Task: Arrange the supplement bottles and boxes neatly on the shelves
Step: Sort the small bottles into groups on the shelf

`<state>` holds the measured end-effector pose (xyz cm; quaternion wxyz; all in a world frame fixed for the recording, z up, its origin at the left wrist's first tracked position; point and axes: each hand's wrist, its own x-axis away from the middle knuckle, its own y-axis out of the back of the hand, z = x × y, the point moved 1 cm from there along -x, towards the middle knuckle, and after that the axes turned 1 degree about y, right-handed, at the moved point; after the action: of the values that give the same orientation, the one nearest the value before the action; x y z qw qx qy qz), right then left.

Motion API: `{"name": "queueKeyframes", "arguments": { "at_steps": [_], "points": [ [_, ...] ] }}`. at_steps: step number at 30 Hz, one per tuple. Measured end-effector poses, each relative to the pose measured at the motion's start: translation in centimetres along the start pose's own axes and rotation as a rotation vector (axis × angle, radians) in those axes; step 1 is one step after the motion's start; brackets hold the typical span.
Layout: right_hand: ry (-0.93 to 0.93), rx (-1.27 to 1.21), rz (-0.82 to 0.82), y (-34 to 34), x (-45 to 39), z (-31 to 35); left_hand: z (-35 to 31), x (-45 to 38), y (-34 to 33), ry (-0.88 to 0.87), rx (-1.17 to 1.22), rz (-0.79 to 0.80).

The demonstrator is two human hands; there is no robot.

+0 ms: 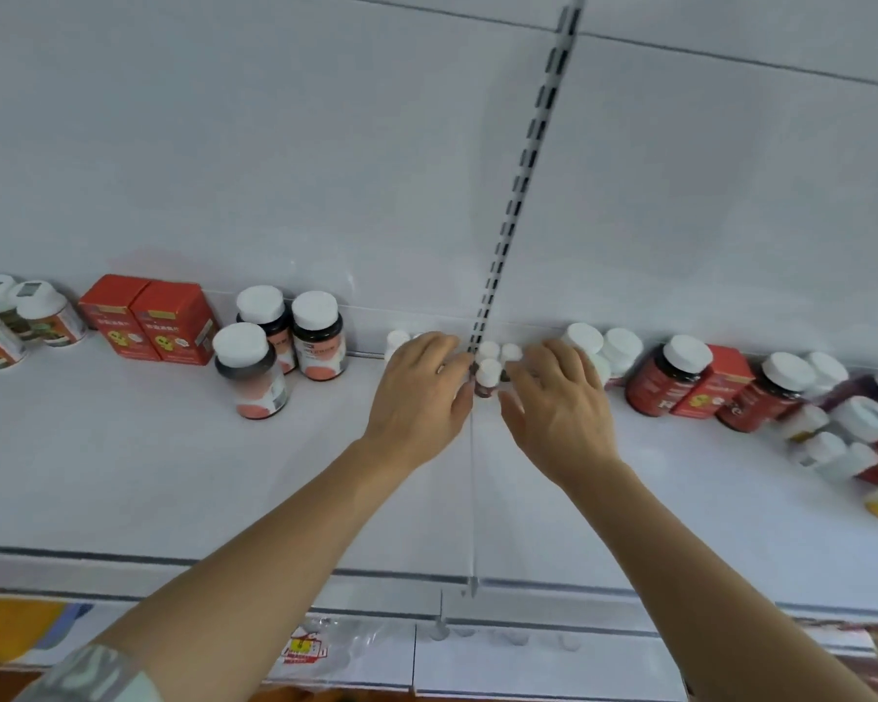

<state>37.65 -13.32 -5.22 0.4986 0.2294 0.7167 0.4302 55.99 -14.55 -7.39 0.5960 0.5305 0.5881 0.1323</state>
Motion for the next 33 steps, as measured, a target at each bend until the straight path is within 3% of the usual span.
{"name": "queueKeyframes", "arguments": {
  "at_steps": [9,20,24,33],
  "points": [
    [-0.154,0.006,-0.043,6.4,12.4,-9.4,-15.0,-0.5,-1.9,-0.052,0.052,-0.002],
    [-0.418,0.12,0.159,13.8,28.5,-25.0,-36.5,-0.3,-9.2,-0.151,0.204,0.16],
    [-0.524,0.128,0.23,14.4,31.1,-29.3,-40.5,-2.3,-12.2,-0.173,0.219,0.241],
    [-0.56,0.1,0.33,11.7,30.6,-38.1,-44.9,-7.8,-20.7,-0.158,0.248,0.31]
  ]
}}
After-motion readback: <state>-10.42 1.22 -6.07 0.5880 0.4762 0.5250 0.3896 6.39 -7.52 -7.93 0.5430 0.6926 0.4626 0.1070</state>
